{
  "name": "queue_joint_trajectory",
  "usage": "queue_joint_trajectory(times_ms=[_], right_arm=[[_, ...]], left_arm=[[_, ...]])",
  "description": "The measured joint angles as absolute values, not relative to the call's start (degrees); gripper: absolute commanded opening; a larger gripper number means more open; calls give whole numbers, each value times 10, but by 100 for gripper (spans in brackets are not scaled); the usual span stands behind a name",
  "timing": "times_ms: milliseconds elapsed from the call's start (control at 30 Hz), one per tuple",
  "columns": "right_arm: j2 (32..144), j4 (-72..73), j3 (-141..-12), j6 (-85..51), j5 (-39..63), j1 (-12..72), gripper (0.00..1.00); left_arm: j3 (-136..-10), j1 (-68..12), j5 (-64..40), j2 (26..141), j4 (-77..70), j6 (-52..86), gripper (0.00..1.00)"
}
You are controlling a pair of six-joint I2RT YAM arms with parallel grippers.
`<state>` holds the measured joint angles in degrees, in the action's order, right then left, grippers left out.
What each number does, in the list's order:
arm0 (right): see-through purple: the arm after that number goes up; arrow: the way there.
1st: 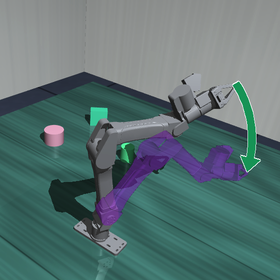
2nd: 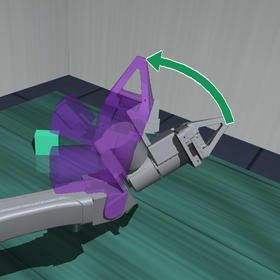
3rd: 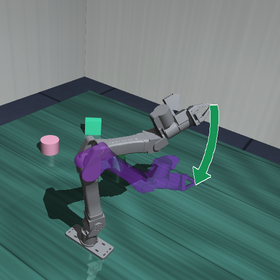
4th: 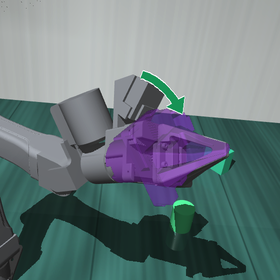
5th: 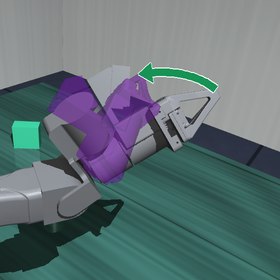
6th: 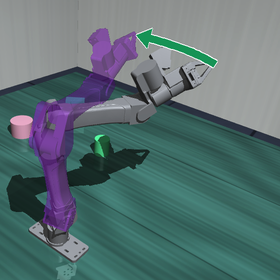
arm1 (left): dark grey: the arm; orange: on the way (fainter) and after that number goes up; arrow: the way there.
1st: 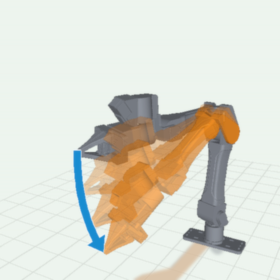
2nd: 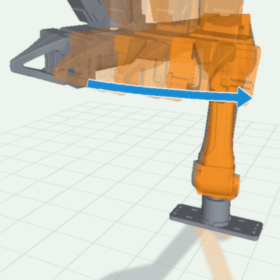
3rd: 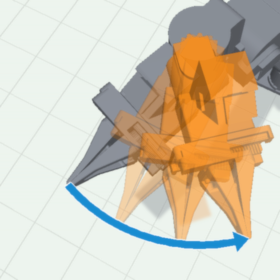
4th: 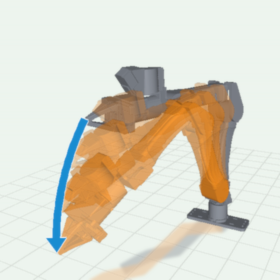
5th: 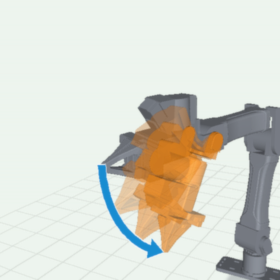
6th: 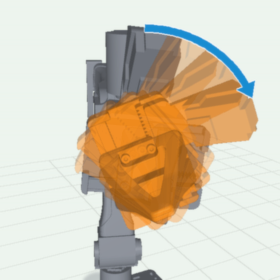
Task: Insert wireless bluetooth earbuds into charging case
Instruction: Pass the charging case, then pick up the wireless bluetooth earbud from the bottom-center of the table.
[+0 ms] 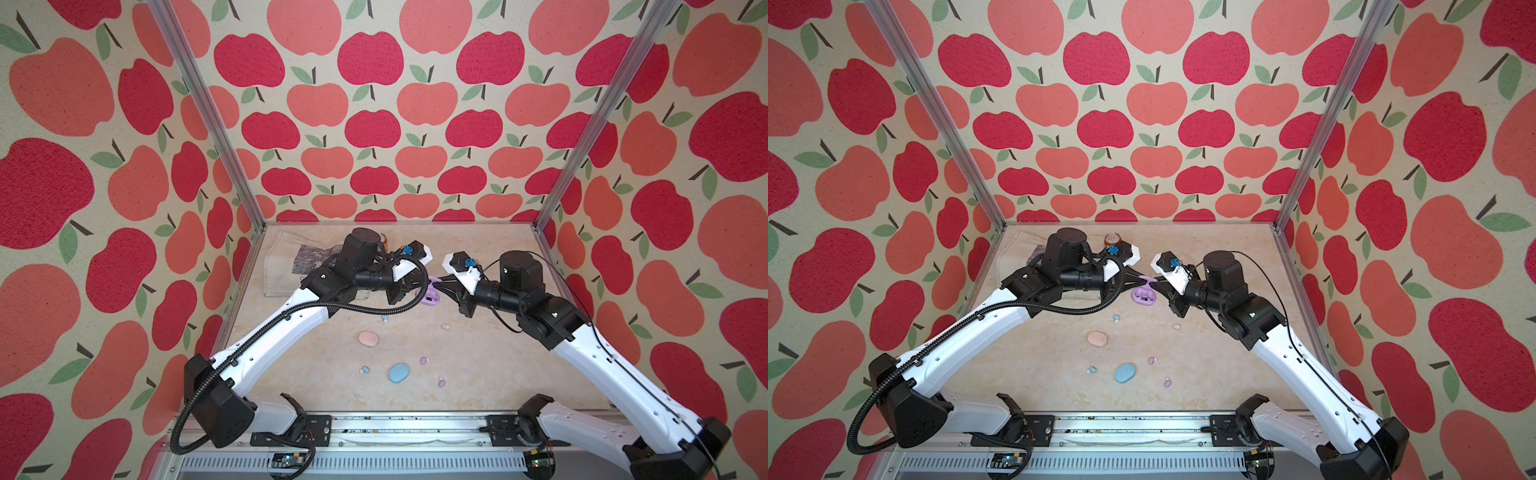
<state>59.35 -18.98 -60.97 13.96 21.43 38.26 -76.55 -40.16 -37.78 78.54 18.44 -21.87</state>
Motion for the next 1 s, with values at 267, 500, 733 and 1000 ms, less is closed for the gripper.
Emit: queue_joint_trajectory(times_ms=[267, 500, 733, 1000], right_arm=[[562, -206, -611, 40, 144, 381, 42], [528, -303, -627, -7, 145, 378, 47], [560, -336, -536, 142, 201, 419, 50], [714, -300, -493, 412, 184, 471, 57]], left_arm=[[-663, -391, -258, 730, 123, -144, 0], [-501, -343, -183, 610, 20, -14, 0], [-407, -316, -126, 508, -35, 58, 0], [-366, -312, -76, 444, -37, 61, 0]])
